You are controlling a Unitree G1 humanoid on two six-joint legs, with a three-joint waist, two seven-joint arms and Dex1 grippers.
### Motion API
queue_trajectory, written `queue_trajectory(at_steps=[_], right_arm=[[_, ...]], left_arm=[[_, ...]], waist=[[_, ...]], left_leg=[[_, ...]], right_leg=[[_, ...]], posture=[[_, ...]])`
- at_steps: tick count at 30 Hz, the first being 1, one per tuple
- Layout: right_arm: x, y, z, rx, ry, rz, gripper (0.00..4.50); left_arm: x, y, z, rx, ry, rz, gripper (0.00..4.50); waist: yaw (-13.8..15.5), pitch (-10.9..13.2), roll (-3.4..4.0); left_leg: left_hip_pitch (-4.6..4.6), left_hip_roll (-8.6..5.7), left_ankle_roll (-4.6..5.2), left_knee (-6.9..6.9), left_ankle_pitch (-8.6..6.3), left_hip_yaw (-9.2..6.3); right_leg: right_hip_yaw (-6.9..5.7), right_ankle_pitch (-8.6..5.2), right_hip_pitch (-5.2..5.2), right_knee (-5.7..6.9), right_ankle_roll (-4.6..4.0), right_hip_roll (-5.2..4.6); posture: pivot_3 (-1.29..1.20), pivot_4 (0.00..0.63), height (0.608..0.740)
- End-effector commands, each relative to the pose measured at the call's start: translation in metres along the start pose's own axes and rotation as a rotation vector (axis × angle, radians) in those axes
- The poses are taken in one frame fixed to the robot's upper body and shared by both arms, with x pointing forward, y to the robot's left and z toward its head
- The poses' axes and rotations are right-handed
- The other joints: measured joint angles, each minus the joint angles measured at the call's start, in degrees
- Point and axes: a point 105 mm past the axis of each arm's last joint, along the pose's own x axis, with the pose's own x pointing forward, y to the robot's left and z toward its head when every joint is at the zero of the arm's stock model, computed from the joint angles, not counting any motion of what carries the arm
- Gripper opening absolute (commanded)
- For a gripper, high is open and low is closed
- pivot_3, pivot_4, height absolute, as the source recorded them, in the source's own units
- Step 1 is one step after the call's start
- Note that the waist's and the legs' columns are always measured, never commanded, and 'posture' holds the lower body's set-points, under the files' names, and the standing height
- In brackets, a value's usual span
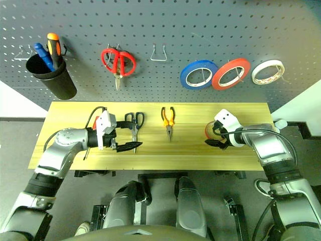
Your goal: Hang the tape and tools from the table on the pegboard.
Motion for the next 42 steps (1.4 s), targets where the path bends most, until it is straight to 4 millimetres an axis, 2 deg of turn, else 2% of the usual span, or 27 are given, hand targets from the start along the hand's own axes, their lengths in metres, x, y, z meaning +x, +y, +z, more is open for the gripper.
queue_trajectory(at_steps=[1,12,19,25,28,33,38,42], right_arm=[[0.004,-0.005,0.003,-0.006,-0.001,-0.029,4.50],[0.019,-0.004,-0.002,-0.018,0.023,-0.031,4.50],[0.032,-0.007,0.002,-0.036,0.040,-0.040,4.50],[0.037,-0.004,-0.005,-0.075,0.096,-0.009,2.60],[0.038,0.001,-0.004,-0.082,0.094,0.014,1.60],[0.037,0.008,-0.002,-0.086,0.080,0.038,0.04],[0.025,0.012,0.001,-0.093,0.030,0.043,0.04],[-0.007,0.016,0.026,-0.096,-0.133,0.026,0.04]], left_arm=[[0.013,-0.007,0.012,0.035,0.018,-0.031,4.44],[0.044,-0.009,0.029,0.117,0.065,-0.009,4.44],[0.049,-0.011,0.027,0.102,0.087,-0.017,4.44],[0.044,-0.012,0.022,0.087,0.112,-0.020,4.50],[0.039,-0.021,0.015,0.056,0.150,-0.069,4.50],[0.033,-0.021,0.013,0.048,0.169,-0.067,4.50],[0.028,-0.018,0.018,0.070,0.137,-0.058,4.50],[0.021,-0.020,0.026,0.069,0.063,-0.069,4.50]], waist=[[-0.2,0.4,0.01],[-0.3,1.0,0.00],[-0.9,1.1,-0.02],[-1.3,1.1,-0.02],[-1.3,1.1,-0.02],[-1.2,1.1,-0.02],[-1.2,1.1,-0.01],[-1.2,1.1,0.02]], left_leg=[[0.00,0.00,-0.04,-0.01,0.03,0.03],[0.04,0.02,-0.06,0.06,0.05,0.07],[0.04,0.03,-0.10,0.04,0.08,0.10],[0.08,0.03,-0.12,0.05,0.09,0.10],[0.11,0.05,-0.17,0.04,0.11,0.10],[0.13,0.06,-0.23,0.04,0.13,0.09],[0.11,0.05,-0.32,0.08,0.11,0.09],[0.03,0.04,-0.42,0.08,0.19,0.08]], right_leg=[[0.02,0.00,-0.02,0.02,0.01,0.01],[0.08,0.00,-0.12,0.24,0.01,0.03],[0.10,0.09,-0.17,0.30,0.17,0.06],[0.11,0.09,-0.17,0.38,0.19,0.07],[0.11,0.09,-0.17,0.44,0.18,0.07],[0.12,0.04,-0.19,0.52,0.10,0.07],[0.12,0.00,-0.24,0.63,0.03,0.03],[0.11,0.09,-0.33,0.70,0.23,0.05]], posture=[[-0.22,0.369,0.730],[-0.23,0.369,0.730],[-0.22,0.363,0.730],[-0.21,0.358,0.730],[-0.21,0.355,0.730],[-0.20,0.337,0.730],[-0.22,0.299,0.730],[-0.25,0.264,0.730]])
